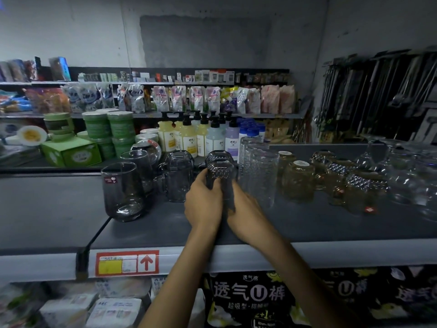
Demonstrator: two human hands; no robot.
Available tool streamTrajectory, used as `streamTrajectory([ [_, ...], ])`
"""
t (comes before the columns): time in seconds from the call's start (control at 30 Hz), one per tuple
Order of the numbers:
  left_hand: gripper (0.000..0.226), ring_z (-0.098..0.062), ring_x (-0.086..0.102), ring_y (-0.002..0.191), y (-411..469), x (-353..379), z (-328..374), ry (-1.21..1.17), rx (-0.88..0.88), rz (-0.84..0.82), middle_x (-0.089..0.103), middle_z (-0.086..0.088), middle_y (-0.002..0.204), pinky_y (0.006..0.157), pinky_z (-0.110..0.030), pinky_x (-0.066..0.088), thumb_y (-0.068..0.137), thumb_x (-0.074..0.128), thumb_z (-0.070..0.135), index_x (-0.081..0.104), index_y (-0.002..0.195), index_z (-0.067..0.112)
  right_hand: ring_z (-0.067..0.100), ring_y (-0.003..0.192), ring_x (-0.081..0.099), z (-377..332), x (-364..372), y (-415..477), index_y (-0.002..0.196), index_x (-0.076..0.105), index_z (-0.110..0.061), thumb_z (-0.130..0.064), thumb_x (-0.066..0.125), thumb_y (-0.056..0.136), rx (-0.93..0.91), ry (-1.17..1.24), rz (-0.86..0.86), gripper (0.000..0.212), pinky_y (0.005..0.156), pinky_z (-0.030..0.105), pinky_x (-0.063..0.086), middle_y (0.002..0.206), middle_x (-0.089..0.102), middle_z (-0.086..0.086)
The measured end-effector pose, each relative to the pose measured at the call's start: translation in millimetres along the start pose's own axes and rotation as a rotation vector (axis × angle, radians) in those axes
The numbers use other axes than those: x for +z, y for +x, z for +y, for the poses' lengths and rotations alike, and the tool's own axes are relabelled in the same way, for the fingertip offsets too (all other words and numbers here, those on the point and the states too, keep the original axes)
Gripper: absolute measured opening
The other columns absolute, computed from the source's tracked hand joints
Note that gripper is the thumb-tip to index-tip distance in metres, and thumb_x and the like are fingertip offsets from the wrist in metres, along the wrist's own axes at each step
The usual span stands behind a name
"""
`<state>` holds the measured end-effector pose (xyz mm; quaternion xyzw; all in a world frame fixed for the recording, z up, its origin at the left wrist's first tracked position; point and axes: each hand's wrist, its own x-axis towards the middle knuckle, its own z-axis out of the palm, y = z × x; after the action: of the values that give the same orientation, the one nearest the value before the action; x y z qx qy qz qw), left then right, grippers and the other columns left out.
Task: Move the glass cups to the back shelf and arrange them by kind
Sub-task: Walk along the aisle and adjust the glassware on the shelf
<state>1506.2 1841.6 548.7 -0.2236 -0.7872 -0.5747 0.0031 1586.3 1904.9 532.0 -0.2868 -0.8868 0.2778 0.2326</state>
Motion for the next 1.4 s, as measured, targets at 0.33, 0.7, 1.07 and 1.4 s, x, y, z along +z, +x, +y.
streamTrajectory([
  [0.33, 0.045, -0.031, 0.065, 0.121, 2, 2, -2, -0.008, 0.005, 0.007, 0.071, -0.004, 0.130, 0.098, -0.042, 0.051, 0.100, 0.061, 0.039, 0.057, 0.144, 0.036, 0.030, 0.138, 0.049, 3, 2, 6, 0.162, 0.017, -0.017, -0.004, 0.055, 0.089, 0.007, 0.092, -0.041, 0.083, 0.111, 0.042, 0.045, 0.156, 0.046, 0.010],
  [0.7, 0.042, -0.019, 0.068, 0.115, 6, 5, -2, -0.167, 0.073, 0.024, 0.074, -0.003, 0.123, 0.094, -0.032, 0.053, 0.096, 0.069, 0.030, 0.065, 0.138, 0.029, 0.011, 0.145, 0.038, -5, -2, 17, 0.165, 0.008, -0.029, 0.005, 0.051, 0.097, 0.020, 0.328, 0.025, 0.087, 0.114, 0.021, 0.031, 0.158, 0.039, -0.005],
  [1.07, 0.043, -0.019, 0.067, 0.119, 14, 9, -2, -0.211, 0.067, 0.046, 0.073, -0.003, 0.127, 0.095, -0.026, 0.047, 0.096, 0.071, 0.031, 0.065, 0.139, 0.028, 0.031, 0.137, 0.051, -9, 6, 38, 0.164, 0.013, -0.026, -0.021, 0.055, 0.103, 0.049, 0.247, 0.186, 0.075, 0.108, 0.036, 0.040, 0.154, 0.050, 0.012],
  [1.4, 0.043, -0.015, 0.067, 0.116, 13, 9, -4, -0.264, 0.064, 0.050, 0.073, -0.003, 0.127, 0.090, -0.020, 0.045, 0.098, 0.070, 0.028, 0.064, 0.140, 0.026, 0.038, 0.113, 0.064, -11, 12, 38, 0.163, 0.011, -0.023, -0.020, 0.055, 0.103, 0.009, 0.012, 0.258, 0.074, 0.092, 0.046, 0.053, 0.130, 0.064, 0.021],
])
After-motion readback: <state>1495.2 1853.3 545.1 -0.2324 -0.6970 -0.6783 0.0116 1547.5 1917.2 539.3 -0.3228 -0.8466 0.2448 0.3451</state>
